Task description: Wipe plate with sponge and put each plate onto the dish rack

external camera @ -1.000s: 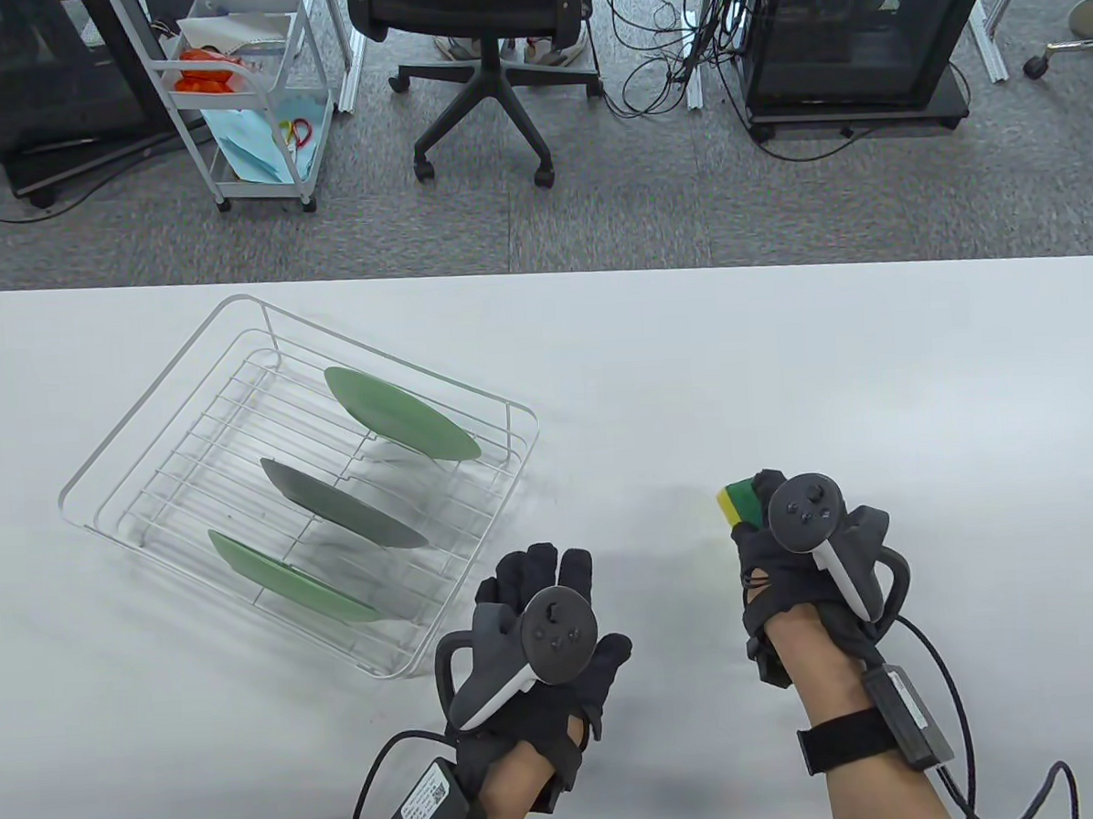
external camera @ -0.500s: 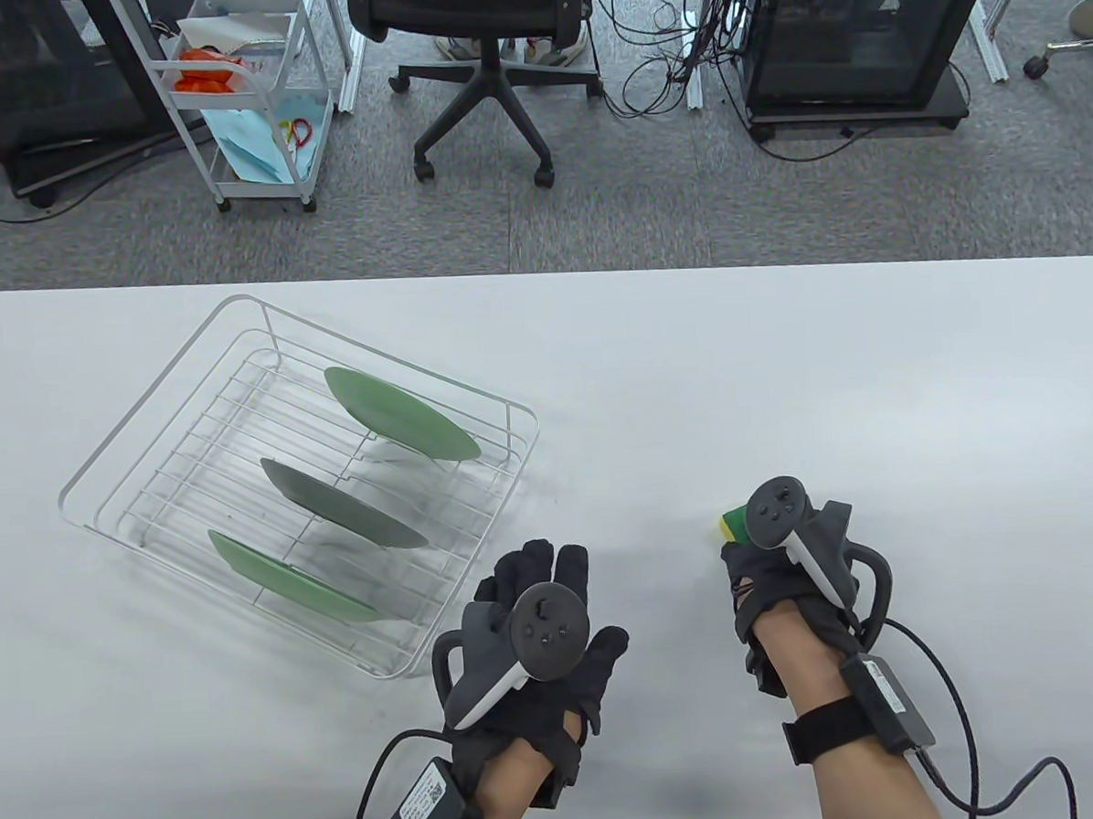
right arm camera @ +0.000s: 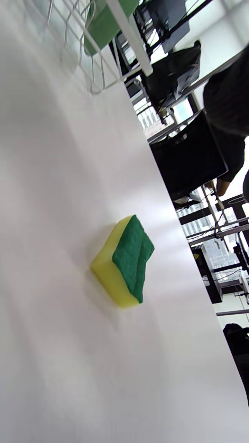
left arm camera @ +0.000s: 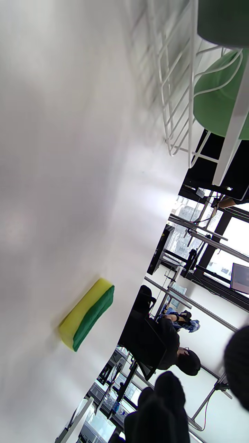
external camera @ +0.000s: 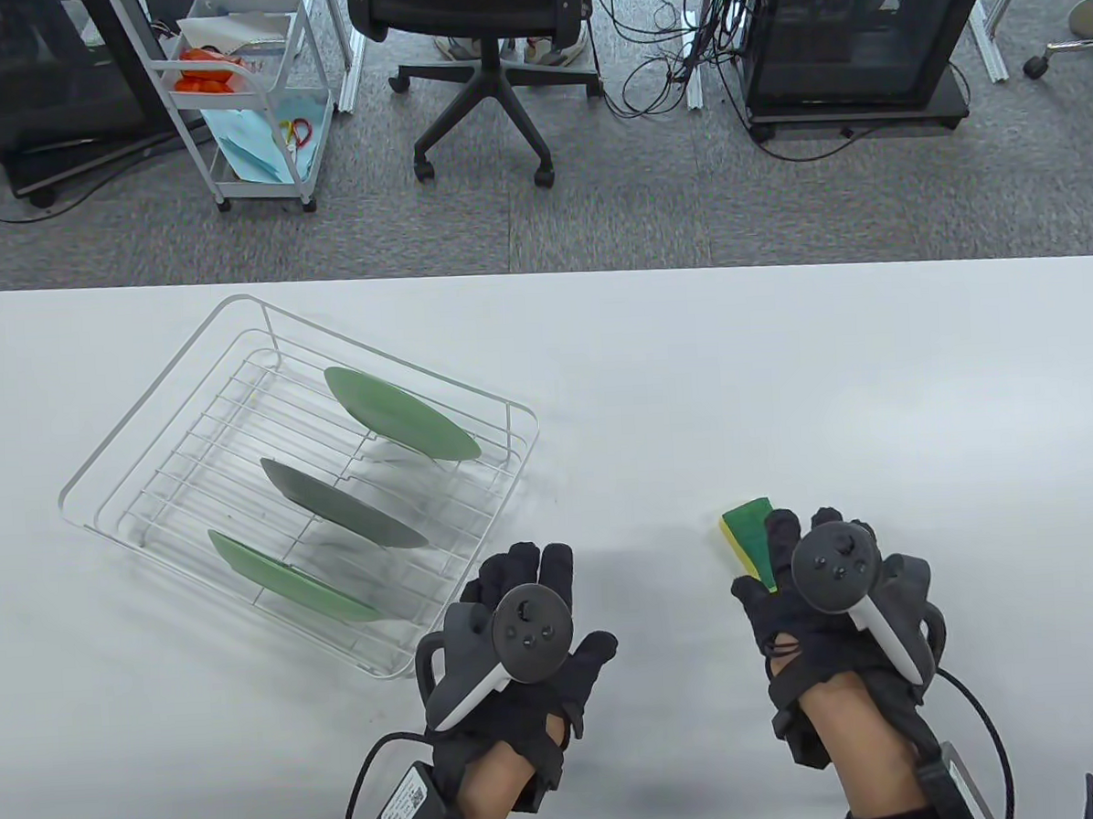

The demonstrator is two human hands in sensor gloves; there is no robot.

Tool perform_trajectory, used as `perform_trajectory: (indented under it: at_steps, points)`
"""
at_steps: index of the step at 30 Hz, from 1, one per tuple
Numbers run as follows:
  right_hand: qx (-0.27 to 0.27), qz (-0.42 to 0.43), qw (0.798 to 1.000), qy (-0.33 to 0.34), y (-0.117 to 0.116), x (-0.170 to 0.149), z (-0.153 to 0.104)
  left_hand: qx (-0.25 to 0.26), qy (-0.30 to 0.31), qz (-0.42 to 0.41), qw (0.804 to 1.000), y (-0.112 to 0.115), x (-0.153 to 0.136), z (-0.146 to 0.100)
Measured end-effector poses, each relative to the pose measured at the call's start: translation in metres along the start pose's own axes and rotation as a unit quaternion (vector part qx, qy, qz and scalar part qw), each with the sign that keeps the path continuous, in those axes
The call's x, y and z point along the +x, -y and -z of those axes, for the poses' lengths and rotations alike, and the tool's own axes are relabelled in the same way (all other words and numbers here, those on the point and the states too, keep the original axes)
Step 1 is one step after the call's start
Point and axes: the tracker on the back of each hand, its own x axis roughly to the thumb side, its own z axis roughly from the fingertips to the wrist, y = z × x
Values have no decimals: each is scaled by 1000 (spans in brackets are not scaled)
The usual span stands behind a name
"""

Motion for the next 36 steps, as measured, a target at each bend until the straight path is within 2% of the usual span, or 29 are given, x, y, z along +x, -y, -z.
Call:
perform_trajectory:
  at_steps: [4,7,9,10,12,13,23,36]
  points:
    - [34,8,998,57,-4,6,-20,12,11,20,1000,-6,5,-4]
    - [-4,17,995,96,-20,10,-25,-1,2,48,999,-4,5,-3]
    - [-11,21,993,112,-36,13,-26,-4,-5,51,999,-1,4,-2]
    - [4,20,993,115,-43,15,-25,-12,-8,56,998,1,4,-1]
    - [11,9,992,123,-48,18,-23,-22,-15,70,997,3,3,0]
    - [-4,-3,992,127,-50,18,-22,-25,-18,75,997,4,2,1]
    - [22,-42,991,126,-58,2,-22,-15,-15,70,997,7,14,4]
    - [67,-33,989,129,-70,7,-24,-16,-11,79,997,11,13,5]
